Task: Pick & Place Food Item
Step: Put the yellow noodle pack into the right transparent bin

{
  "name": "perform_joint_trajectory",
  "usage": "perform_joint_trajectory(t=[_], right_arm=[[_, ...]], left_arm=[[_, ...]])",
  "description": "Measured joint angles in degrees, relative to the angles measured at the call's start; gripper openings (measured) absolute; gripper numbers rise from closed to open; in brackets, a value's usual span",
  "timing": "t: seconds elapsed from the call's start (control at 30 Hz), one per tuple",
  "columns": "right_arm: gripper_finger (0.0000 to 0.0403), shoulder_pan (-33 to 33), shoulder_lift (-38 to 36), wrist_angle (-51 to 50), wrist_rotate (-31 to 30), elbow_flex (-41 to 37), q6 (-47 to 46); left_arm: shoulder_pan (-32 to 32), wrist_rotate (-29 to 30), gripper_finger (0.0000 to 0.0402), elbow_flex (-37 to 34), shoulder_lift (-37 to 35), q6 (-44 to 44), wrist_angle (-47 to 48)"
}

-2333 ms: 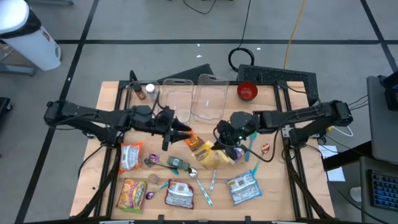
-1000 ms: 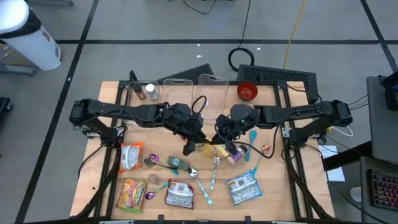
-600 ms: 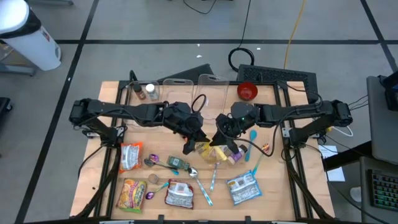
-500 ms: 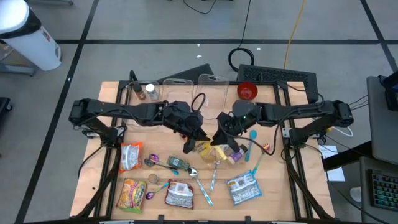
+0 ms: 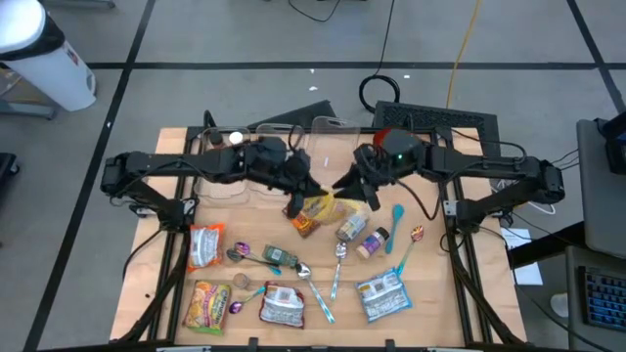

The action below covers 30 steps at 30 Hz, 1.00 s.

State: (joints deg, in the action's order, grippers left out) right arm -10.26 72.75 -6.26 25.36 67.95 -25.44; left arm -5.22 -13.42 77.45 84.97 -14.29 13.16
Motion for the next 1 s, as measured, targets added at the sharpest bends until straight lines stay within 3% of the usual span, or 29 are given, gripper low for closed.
perform_joint_trajectory(t=[0.27,0.6,1.0], right_arm=[[0.0169,-0.96,0.52,5.96,-2.81,-0.99,0.10],[0.0167,-1.33,0.59,5.53,-2.77,-1.23,2.02],[0.0137,-0.87,0.59,1.64,-2.60,-1.23,3.86]], left_arm=[[-1.54,-0.02,0.0001,0.01,-1.70,-0.52,-4.56],[-1.52,0.02,0.0000,0.02,-1.70,-0.31,-4.24],[-1.52,1.48,0.0000,0.02,-2.67,0.32,-3.45]])
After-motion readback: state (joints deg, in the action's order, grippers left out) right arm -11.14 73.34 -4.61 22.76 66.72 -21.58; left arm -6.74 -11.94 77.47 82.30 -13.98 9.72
